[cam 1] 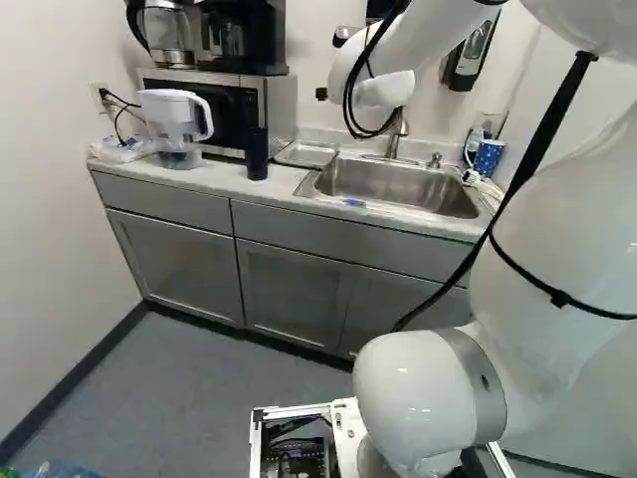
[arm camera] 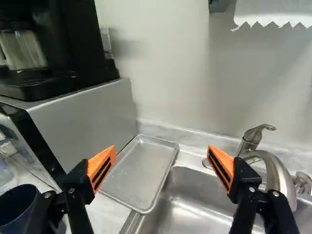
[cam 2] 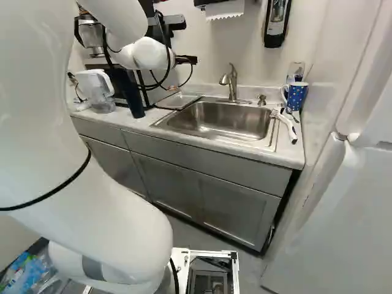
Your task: Rinse the cup and place it in the tray
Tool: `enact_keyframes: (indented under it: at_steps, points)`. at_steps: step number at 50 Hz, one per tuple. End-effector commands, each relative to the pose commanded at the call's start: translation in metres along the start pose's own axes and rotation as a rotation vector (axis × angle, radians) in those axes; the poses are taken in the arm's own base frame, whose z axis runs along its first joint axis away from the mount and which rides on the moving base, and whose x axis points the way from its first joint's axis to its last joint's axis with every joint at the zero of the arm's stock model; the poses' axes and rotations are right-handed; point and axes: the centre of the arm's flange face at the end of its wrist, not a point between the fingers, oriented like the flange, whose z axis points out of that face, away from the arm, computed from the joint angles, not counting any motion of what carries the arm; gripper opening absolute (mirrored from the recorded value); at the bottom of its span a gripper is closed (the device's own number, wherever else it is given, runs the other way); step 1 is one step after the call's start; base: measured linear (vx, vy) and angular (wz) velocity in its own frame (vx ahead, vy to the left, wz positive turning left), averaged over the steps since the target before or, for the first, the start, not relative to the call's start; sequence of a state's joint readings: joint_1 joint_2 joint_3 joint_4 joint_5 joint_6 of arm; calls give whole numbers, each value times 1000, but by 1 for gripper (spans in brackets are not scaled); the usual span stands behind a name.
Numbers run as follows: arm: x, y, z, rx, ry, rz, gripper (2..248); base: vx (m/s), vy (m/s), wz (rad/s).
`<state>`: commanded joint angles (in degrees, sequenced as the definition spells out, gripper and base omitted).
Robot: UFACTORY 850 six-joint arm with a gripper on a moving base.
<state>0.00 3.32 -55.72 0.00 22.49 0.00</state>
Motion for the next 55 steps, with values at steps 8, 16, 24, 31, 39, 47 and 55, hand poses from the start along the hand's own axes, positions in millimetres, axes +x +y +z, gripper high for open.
enact_keyframes:
  at_steps: [8, 16, 24, 31, 39, 47, 55]
  points:
    - [0, 0, 0, 0, 0, 0, 247, 88, -32, 7]
    - [0, 0, 0, 0, 0, 0, 247, 96, -33, 5]
    - [0, 0, 0, 0, 0, 0, 247, 101, -34, 1]
    - [0, 0, 0, 0, 0, 0, 247, 89, -31, 2]
    - [0, 0, 0, 0, 0, 0, 247, 73, -20, -5]
    - [0, 0, 0, 0, 0, 0, 247, 12, 1, 3]
    - [0, 0, 0, 0, 0, 0, 247, 0, 0, 0]
